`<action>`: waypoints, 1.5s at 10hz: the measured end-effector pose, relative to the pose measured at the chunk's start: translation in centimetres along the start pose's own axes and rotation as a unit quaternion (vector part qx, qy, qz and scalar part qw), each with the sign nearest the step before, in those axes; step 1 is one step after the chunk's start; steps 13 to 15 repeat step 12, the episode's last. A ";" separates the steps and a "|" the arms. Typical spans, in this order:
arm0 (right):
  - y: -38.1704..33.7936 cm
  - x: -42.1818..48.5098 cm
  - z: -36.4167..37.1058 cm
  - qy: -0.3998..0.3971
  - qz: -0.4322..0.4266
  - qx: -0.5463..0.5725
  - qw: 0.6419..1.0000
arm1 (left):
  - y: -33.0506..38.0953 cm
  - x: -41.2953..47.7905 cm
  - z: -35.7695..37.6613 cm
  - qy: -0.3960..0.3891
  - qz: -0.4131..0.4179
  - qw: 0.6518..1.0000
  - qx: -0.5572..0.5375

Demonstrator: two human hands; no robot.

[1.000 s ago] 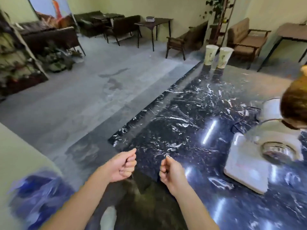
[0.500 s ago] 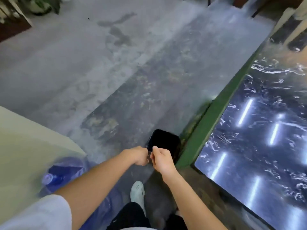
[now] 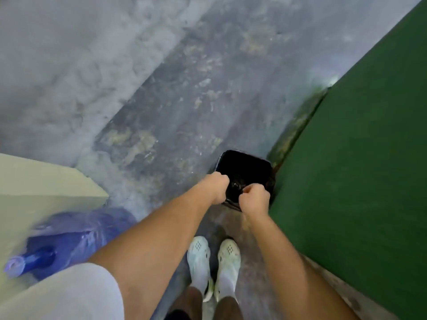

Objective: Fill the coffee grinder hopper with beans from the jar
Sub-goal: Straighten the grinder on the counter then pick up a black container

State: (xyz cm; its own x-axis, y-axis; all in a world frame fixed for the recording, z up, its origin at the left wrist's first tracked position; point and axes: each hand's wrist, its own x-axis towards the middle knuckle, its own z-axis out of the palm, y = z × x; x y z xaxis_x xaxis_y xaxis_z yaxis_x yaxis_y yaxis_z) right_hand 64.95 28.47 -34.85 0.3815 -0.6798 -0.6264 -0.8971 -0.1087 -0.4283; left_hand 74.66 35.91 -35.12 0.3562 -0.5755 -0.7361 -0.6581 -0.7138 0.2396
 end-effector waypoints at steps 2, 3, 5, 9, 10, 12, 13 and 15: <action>1.4 4.0 1.5 0.051 0.015 0.046 0.998 | 1.2 4.2 2.7 0.120 0.056 0.985 -0.111; 2.2 4.8 1.8 0.018 0.007 0.052 0.998 | 1.5 5.4 3.6 0.088 0.071 0.981 -0.155; 2.9 4.9 1.9 0.003 -0.016 0.018 1.000 | 1.5 5.1 3.7 0.003 0.034 0.986 -0.163; 0.8 -4.5 -3.7 -0.156 -0.054 -0.137 0.977 | 0.1 -5.4 -1.0 -0.140 -0.021 0.987 0.079; 0.3 -9.9 -6.3 -0.174 -0.059 -0.145 0.972 | 1.1 -10.7 -1.8 -0.159 -0.011 0.983 0.093; 0.4 -18.7 -10.6 -0.178 -0.062 -0.100 0.977 | 4.5 -19.8 -3.7 -0.167 0.019 0.980 0.104; 0.4 -18.7 -10.6 -0.178 -0.062 -0.100 0.977 | 4.5 -19.8 -3.7 -0.167 0.019 0.980 0.104; 0.4 -18.7 -10.6 -0.178 -0.062 -0.100 0.977 | 4.5 -19.8 -3.7 -0.167 0.019 0.980 0.104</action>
